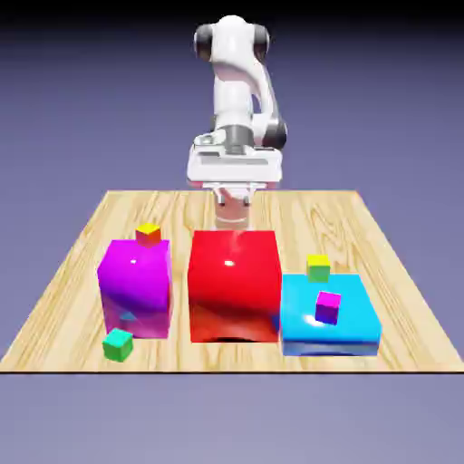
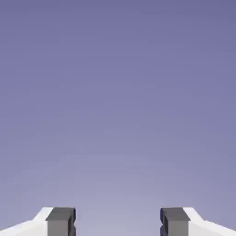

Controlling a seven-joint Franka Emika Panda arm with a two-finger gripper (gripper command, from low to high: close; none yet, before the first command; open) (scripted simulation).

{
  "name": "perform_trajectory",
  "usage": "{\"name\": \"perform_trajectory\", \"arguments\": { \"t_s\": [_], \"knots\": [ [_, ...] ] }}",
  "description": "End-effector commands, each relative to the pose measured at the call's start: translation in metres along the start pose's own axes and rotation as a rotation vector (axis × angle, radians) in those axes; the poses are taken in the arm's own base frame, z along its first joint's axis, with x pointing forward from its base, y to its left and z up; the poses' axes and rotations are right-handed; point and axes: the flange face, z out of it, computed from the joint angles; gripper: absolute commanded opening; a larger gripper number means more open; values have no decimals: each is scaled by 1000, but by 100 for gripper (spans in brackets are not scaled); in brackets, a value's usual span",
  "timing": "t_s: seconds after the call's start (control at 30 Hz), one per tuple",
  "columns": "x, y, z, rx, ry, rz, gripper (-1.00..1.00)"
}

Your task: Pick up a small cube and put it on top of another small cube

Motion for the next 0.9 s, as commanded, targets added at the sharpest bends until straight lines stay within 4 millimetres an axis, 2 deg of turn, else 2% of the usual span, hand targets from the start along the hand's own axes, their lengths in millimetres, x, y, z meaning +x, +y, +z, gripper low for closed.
{"name": "perform_trajectory", "arguments": {
  "t_s": [0.0,0.2,0.4,0.63,0.87],
  "knots": [
    [8,2,9,-29,-22,14,0],
    [53,26,68,-199,-152,97,0],
    [91,66,129,-361,-286,182,0],
    [122,131,196,-541,-445,281,0],
    [137,210,255,-709,-609,377,0]
  ]
}}
